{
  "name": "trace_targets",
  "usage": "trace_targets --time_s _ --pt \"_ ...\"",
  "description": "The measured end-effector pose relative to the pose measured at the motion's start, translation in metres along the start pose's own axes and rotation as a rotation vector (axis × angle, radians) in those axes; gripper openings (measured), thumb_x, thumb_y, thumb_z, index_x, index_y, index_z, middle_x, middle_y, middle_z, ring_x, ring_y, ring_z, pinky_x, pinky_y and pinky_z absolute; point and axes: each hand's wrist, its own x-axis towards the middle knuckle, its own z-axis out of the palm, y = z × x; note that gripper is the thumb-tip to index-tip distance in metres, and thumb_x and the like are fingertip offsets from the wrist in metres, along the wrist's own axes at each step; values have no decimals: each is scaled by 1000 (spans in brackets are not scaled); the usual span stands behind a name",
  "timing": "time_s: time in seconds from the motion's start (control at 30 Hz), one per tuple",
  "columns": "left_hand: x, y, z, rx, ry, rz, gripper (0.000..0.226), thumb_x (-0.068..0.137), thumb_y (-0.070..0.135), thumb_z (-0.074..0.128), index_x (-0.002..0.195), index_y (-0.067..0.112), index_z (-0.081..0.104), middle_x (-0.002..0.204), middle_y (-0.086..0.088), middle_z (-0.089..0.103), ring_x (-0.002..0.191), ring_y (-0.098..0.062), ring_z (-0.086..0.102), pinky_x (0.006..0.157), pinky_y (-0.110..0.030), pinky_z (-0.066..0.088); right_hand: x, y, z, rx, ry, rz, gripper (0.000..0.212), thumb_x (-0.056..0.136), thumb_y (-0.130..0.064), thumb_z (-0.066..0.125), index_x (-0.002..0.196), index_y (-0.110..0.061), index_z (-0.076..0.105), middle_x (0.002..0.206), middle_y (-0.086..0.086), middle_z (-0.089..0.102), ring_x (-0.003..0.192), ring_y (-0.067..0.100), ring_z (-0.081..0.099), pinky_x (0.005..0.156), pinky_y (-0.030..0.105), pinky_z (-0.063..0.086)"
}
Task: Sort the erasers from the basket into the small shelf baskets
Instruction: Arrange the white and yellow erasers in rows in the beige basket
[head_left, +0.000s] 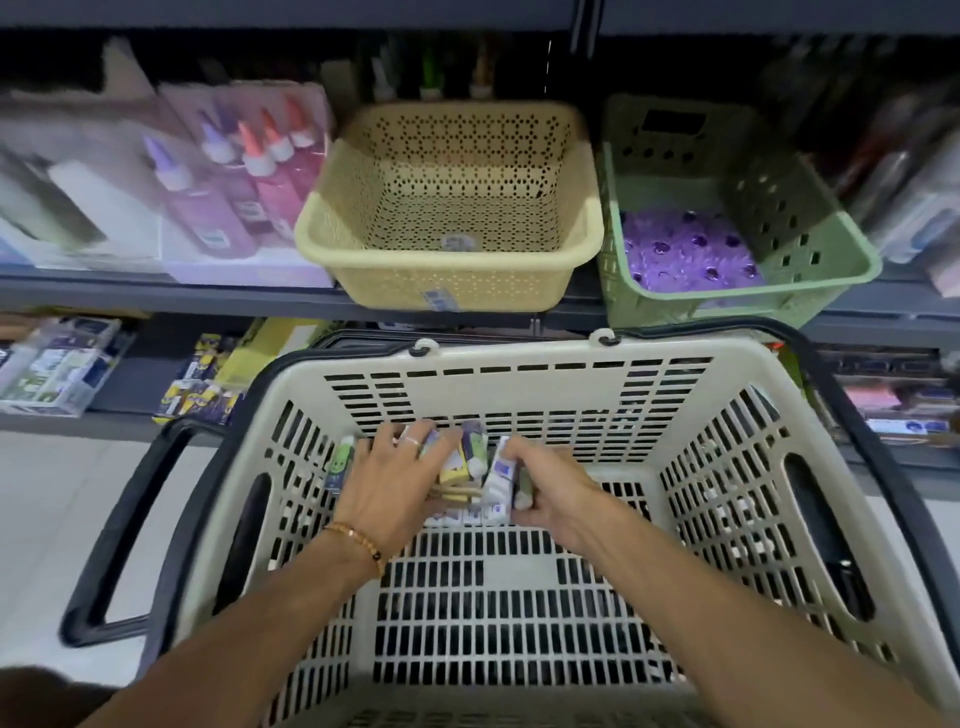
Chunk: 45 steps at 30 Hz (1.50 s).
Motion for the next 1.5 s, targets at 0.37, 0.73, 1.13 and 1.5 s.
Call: trace_targets --time_s 0.37,0.73,1.13,1.5 --pt "16 -23 -8 -146 -111 141 71 77 49 71 134 44 30 140 2 38 122 -25 46 96 -42 47 -3 -5 -3 154 -212 0 31 91 -20 66 120 -10 60 103 15 75 88 28 73 70 42 60" --pt "10 -13 -19 -731 24 -190 56 63 20 80 111 42 62 110 10 55 86 -11 55 79 -32 54 -19 -22 -15 302 -298 -76 12 91 -23 62 93 -12 64 78 8 71 69 25 70 62 38 58" --pt "-6 -22 -116 -1508 203 -448 34 70 -8 71 83 24 74 56 7 63 36 -1 44 37 -13 36 -92 -123 39 -295 -103 -788 33 68 -15 74 93 -34 64 87 -6 67 68 10 63 64 41 58" --pt "-4 -36 -168 -1752 211 -463 34 64 -4 75 87 21 75 73 -4 70 52 -11 57 44 -26 48 -99 -170 68 -671 82 -673 31 74 -2 64 87 -30 59 75 5 63 49 15 51 49 27 41"
